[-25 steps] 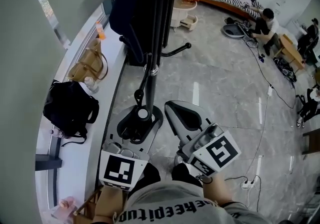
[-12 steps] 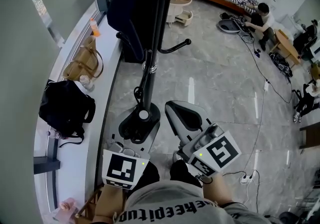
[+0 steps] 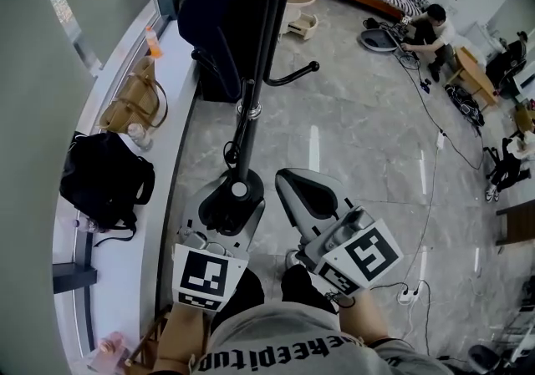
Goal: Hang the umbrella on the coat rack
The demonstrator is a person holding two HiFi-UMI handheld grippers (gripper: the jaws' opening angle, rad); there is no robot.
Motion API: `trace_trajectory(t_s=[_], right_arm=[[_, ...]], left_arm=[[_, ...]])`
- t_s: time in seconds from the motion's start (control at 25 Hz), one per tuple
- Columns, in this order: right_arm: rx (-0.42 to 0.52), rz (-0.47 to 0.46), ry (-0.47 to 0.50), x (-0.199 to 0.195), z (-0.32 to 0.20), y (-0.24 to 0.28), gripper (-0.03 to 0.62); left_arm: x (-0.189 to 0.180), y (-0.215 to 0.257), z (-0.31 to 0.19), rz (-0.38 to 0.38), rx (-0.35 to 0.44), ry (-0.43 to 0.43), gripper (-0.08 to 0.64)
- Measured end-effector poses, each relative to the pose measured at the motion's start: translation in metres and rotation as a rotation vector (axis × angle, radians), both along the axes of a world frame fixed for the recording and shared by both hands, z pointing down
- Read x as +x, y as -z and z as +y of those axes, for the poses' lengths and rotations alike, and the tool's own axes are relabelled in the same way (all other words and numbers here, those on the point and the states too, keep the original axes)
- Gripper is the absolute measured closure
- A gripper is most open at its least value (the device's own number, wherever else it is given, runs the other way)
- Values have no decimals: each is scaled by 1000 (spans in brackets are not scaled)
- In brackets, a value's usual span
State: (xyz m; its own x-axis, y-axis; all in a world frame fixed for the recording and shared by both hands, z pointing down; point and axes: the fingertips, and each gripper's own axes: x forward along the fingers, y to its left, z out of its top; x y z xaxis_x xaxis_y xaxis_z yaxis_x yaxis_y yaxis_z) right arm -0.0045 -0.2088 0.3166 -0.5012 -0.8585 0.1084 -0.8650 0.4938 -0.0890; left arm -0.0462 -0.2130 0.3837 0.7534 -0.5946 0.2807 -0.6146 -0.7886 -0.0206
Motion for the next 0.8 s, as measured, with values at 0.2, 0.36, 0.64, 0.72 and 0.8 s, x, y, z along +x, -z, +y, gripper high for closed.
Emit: trace_trajectory(t_s=[0.2,0.36,0.64,0.72,0.8], right_arm=[[-7,12,-6,0,-2,-1,581],[-11,22,-11,1,-3,-1,581],[-14,33,-19,1,-5,-3,580],[-14,36,-17,-1,-6,-5,580],[-15,37,-15,-2,-7,-6,581]], left_arm=[[0,-7,-3,2,-21,-10,307],[1,-13,-7,1,-32,-14,307],[-2,-28,-15,-24,-51,-13,307],[-2,-33,-16,-39,-50,-22,307],[-1,-38,-15,-63,-40,-44,304]])
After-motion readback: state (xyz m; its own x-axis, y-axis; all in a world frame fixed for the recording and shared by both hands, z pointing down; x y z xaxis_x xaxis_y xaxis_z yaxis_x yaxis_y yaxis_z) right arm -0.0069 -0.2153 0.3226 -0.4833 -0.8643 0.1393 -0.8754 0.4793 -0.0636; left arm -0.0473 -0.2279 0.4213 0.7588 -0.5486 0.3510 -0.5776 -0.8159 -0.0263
